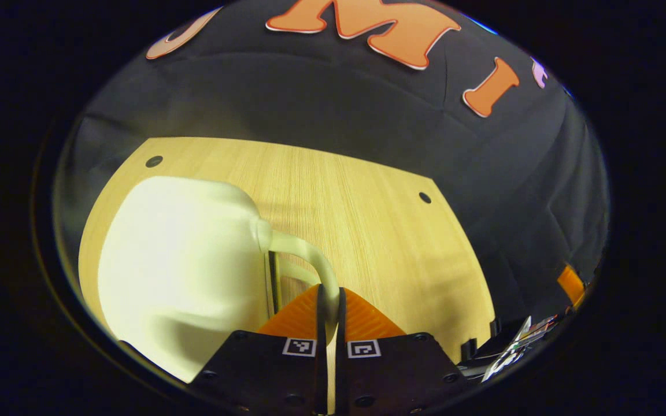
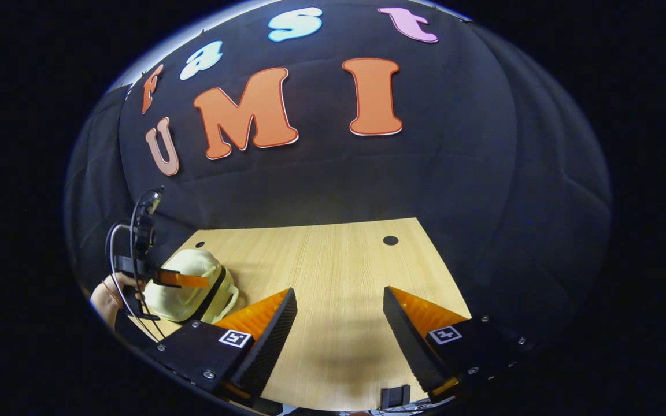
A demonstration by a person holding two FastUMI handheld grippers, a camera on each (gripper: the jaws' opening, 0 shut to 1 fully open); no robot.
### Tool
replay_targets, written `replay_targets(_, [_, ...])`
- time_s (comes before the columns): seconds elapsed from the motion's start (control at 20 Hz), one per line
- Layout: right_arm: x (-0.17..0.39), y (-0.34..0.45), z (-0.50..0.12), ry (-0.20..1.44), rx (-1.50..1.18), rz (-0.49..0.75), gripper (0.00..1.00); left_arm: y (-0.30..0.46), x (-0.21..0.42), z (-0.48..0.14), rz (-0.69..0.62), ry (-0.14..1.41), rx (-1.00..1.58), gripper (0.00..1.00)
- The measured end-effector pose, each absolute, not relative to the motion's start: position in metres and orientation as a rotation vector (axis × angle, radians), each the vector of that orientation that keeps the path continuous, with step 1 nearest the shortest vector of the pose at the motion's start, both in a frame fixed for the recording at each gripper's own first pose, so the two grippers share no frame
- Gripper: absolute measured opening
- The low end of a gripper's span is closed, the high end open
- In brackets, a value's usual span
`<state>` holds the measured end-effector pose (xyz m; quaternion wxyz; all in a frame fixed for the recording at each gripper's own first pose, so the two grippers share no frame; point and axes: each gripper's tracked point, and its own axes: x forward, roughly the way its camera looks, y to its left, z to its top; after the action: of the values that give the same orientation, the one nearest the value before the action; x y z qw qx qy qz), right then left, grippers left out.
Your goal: First open the suitcase, pack the skin care products into it, and then close the suitcase.
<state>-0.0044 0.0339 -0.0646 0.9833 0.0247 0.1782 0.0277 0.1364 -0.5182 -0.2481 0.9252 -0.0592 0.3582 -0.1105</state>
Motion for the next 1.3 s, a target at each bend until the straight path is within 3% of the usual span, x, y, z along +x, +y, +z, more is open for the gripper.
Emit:
replay_targets(0.25, [-0.019,0.031,-0.060,0.343,0.034,0.045,0.96,-0.526,0.142,-0.277,-0.206,0.746,-0.040,0.05])
replay_targets(0.45, [-0.025,0.037,-0.053,0.323,0.032,0.014,0.96,-0.525,0.139,-0.275,-0.200,0.749,-0.007,0.16])
replay_targets(0.5, [-0.027,0.037,-0.052,0.320,0.032,-0.005,0.96,-0.524,0.138,-0.267,-0.204,0.740,0.011,0.14])
replay_targets(0.65, [-0.035,0.042,-0.045,0.307,0.044,-0.036,0.96,-0.524,0.127,-0.243,-0.246,0.687,0.032,0.51])
replay_targets(0.75, [-0.042,0.039,-0.039,0.288,0.045,-0.069,0.96,-0.527,0.117,-0.222,-0.262,0.629,0.031,0.85])
replay_targets(0.95, [-0.053,0.043,-0.023,0.219,0.048,-0.112,0.96,-0.512,0.103,-0.158,-0.229,0.443,0.062,0.90])
replay_targets(1.0, [-0.055,0.044,-0.021,0.200,0.043,-0.120,0.96,-0.509,0.097,-0.136,-0.224,0.386,0.068,0.98])
replay_targets(1.05, [-0.058,0.045,-0.019,0.186,0.034,-0.127,0.95,-0.505,0.094,-0.120,-0.213,0.336,0.071,0.99])
replay_targets(1.3, [-0.060,0.064,-0.014,0.142,-0.001,-0.101,0.96,-0.481,0.058,-0.034,-0.150,0.063,0.048,0.98])
